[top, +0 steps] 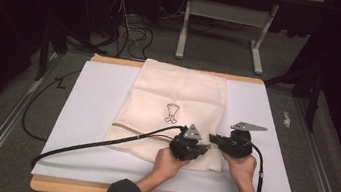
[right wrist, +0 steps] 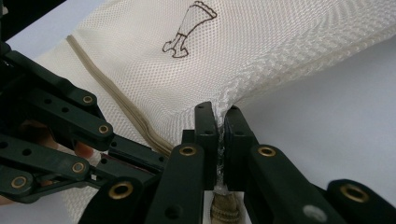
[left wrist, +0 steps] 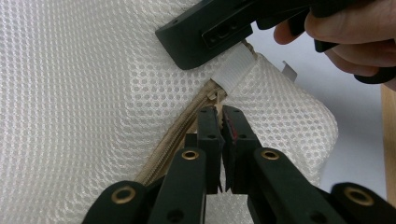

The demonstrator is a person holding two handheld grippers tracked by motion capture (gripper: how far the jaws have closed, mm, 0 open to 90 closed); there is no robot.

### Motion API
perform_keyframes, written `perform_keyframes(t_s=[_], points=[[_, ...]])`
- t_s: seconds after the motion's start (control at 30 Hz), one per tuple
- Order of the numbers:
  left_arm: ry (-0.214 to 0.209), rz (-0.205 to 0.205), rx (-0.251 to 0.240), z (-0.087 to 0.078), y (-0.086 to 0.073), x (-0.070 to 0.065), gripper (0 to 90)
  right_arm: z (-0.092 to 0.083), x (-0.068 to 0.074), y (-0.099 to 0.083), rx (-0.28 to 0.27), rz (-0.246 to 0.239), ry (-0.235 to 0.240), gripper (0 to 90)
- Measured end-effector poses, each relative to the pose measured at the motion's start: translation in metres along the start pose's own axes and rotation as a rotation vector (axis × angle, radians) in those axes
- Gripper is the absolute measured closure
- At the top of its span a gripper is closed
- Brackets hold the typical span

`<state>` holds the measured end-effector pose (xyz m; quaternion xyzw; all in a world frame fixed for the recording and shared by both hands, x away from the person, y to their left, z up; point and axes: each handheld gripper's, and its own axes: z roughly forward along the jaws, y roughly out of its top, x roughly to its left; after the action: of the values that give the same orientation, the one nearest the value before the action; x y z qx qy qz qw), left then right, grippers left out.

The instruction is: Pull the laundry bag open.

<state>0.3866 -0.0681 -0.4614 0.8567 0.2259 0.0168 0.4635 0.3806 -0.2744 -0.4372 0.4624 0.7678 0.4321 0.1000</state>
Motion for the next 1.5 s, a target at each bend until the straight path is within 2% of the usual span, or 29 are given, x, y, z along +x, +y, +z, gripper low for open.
perform_keyframes(t_s=[0.27,0.5,1.0,1.23,1.4,1.5], points=[[0.008,0.013,0.004,-0.005,0.002,-0.001,87.0,-0.002,-0.001,-0.002,-0.001,-0.011,-0.004,88.2],[0.011,0.008,0.006,-0.007,0.002,-0.001,87.1,-0.001,-0.001,-0.002,0.002,-0.012,-0.002,88.2],[0.043,0.022,0.023,-0.014,0.003,0.000,87.2,-0.003,-0.002,-0.003,-0.003,-0.020,-0.001,88.3],[0.046,0.021,0.020,-0.016,0.003,0.001,87.2,-0.005,-0.003,-0.003,-0.006,-0.023,-0.006,88.3],[0.056,0.003,0.014,-0.020,0.000,0.006,87.3,-0.005,-0.004,-0.003,-0.004,-0.021,-0.011,88.3],[0.061,0.010,0.022,-0.023,-0.001,0.007,87.2,-0.005,-0.004,-0.003,0.002,-0.020,-0.013,88.3]])
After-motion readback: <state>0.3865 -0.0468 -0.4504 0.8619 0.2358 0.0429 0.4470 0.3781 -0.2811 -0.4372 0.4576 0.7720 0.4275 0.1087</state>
